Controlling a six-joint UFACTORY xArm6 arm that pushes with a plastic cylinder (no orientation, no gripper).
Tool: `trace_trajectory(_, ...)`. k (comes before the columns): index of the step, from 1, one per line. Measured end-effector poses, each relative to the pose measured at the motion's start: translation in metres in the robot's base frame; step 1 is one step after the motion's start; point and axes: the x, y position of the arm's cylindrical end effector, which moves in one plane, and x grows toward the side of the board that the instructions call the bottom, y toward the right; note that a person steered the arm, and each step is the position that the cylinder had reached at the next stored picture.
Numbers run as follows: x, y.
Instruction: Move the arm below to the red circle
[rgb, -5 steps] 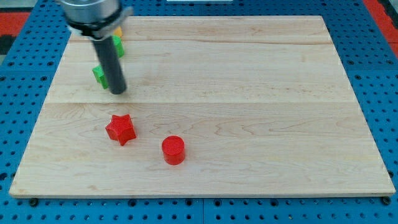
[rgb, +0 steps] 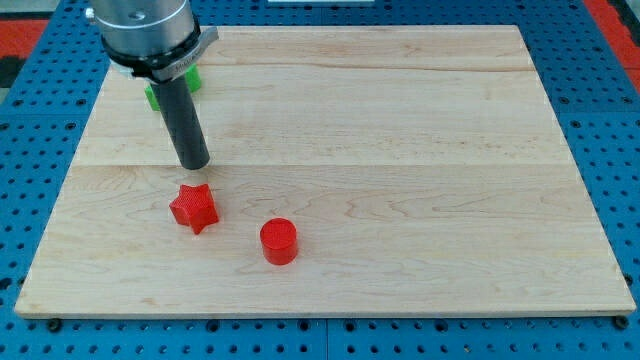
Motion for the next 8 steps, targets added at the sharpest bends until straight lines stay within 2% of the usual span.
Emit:
trace_trajectory(4,0.001,-0.005)
trace_trajectory(6,0.070,-0.026)
trace_trajectory(8,0.124,0.019)
